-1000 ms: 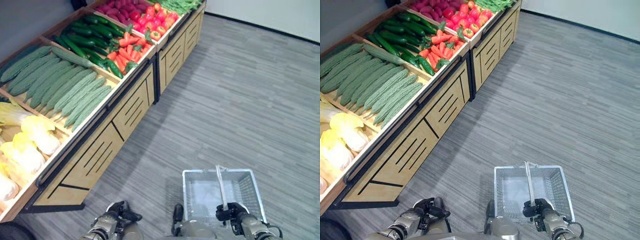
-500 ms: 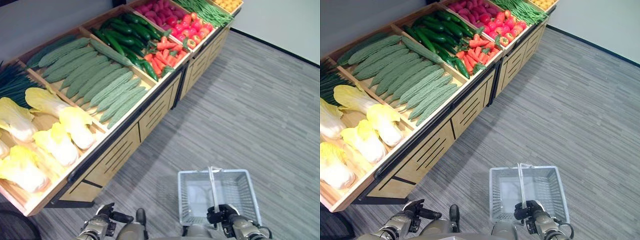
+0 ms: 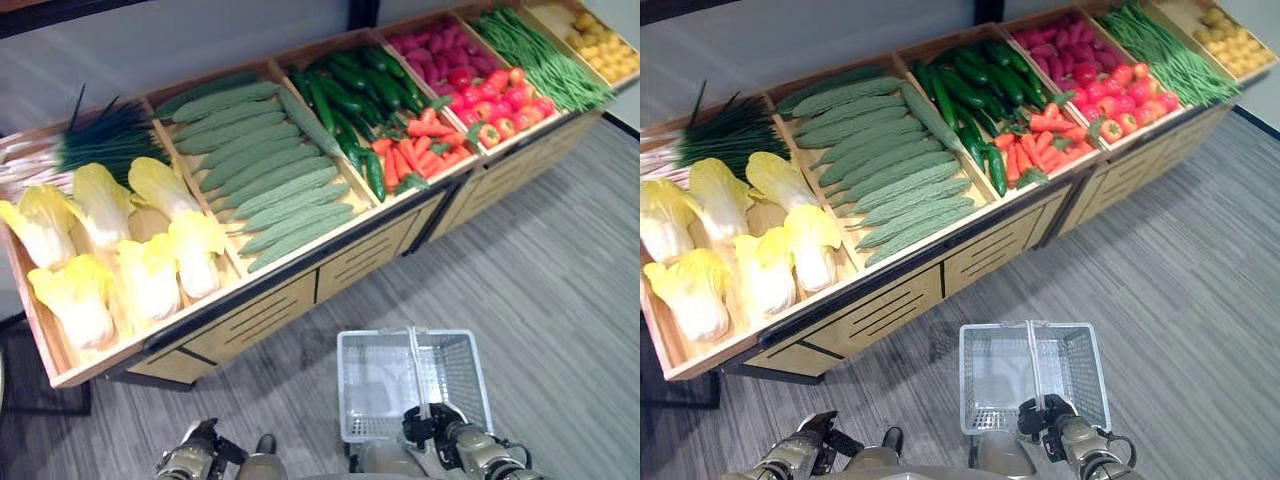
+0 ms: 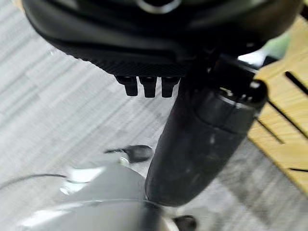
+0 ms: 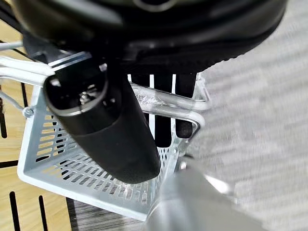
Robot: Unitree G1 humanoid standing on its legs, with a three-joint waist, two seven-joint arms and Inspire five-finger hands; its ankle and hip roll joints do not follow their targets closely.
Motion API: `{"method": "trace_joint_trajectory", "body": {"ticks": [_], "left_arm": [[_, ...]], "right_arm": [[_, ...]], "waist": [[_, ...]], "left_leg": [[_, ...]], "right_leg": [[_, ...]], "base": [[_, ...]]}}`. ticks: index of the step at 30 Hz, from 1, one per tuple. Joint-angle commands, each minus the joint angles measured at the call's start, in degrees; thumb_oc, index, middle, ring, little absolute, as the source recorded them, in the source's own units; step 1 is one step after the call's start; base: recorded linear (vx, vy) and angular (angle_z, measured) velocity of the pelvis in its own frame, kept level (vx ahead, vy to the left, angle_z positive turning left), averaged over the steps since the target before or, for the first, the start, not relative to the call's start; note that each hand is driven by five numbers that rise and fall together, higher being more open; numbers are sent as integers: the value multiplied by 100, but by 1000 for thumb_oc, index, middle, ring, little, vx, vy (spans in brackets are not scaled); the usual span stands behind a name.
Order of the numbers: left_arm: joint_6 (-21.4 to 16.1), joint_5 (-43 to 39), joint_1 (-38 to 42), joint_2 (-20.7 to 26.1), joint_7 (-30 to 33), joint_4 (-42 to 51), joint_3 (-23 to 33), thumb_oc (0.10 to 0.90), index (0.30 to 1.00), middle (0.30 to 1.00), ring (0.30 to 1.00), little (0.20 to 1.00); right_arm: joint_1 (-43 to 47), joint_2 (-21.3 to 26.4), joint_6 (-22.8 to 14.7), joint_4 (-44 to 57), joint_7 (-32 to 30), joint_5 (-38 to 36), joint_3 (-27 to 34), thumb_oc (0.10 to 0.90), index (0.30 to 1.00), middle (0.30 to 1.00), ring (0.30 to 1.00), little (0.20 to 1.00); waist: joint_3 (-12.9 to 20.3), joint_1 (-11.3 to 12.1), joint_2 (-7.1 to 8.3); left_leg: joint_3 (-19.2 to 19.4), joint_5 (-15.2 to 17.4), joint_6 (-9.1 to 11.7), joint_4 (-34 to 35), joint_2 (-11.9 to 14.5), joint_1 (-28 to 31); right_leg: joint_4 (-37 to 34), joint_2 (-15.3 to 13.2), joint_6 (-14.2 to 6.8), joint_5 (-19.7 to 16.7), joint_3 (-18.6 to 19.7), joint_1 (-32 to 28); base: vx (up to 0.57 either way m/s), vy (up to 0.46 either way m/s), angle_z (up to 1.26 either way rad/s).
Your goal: Get the vegetables into the basket
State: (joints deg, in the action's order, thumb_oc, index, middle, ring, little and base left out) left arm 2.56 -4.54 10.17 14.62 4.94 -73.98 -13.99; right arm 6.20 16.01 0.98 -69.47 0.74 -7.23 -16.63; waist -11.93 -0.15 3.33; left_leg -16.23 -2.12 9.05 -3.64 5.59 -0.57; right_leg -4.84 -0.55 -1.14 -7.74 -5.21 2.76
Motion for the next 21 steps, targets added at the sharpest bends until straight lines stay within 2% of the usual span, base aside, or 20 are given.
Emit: {"method": "trace_joint_trajectory", "body": {"ticks": [1,3,4,6,9,16,20,21], "left_arm": [[106,-43,7,14,-36,-42,-110,900,1000,1000,1000,1000],[136,61,41,-18,-82,1,-137,900,1000,1000,1000,1000],[137,62,42,-18,-82,2,-136,900,1000,1000,1000,1000],[148,150,-12,-50,-121,30,-126,900,1000,1000,1000,1000],[142,200,-96,-77,-137,-11,-104,900,1000,1000,1000,1000],[65,84,-202,-62,-29,147,-66,900,1000,1000,1000,1000],[-161,-344,-443,117,15,1554,-96,900,1000,1000,1000,1000],[-223,-514,-761,291,-78,2568,-60,900,1000,1000,1000,1000]], "right_arm": [[-346,443,8,-13,-18,111,-160,400,300,300,300,300],[-309,528,11,33,13,124,-77,400,300,300,300,300],[-307,528,11,33,14,124,-77,400,300,300,300,300],[-359,512,49,29,29,152,-32,400,300,300,300,300],[-379,414,62,8,14,131,-48,400,300,300,300,300],[-418,203,70,-51,-27,326,-197,400,300,300,300,300],[-447,283,27,102,-76,416,-137,400,300,300,300,300],[-506,350,1,219,-77,424,-26,400,300,300,300,300]], "waist": [[-2,-159,101],[32,-449,75],[43,-448,75],[154,-511,-84],[238,-480,-111],[193,-302,6],[213,-192,-32],[212,-157,-59]], "left_leg": [[936,-125,-284,351,24,-229],[2626,74,-335,73,261,-64],[2629,63,-335,72,261,-82],[3118,-142,-262,471,335,20],[2946,-133,-298,606,291,112],[3022,-18,-418,730,104,294],[2936,33,-454,759,7,358],[2871,33,-457,762,-18,370]], "right_leg": [[1048,-411,-616,665,423,361],[1085,-606,-626,646,52,383],[1077,-605,-624,631,55,398],[1026,-588,-650,658,-170,318],[1028,-601,-671,670,-138,263],[774,-778,-767,465,-2,131],[675,-836,-828,366,31,95],[665,-855,-848,355,-4,60]], "base": [[-115,-126,119],[-133,-28,102],[-72,-17,118],[-5,61,95],[16,51,27],[-13,106,-20],[-25,68,-9],[-29,39,1]]}}
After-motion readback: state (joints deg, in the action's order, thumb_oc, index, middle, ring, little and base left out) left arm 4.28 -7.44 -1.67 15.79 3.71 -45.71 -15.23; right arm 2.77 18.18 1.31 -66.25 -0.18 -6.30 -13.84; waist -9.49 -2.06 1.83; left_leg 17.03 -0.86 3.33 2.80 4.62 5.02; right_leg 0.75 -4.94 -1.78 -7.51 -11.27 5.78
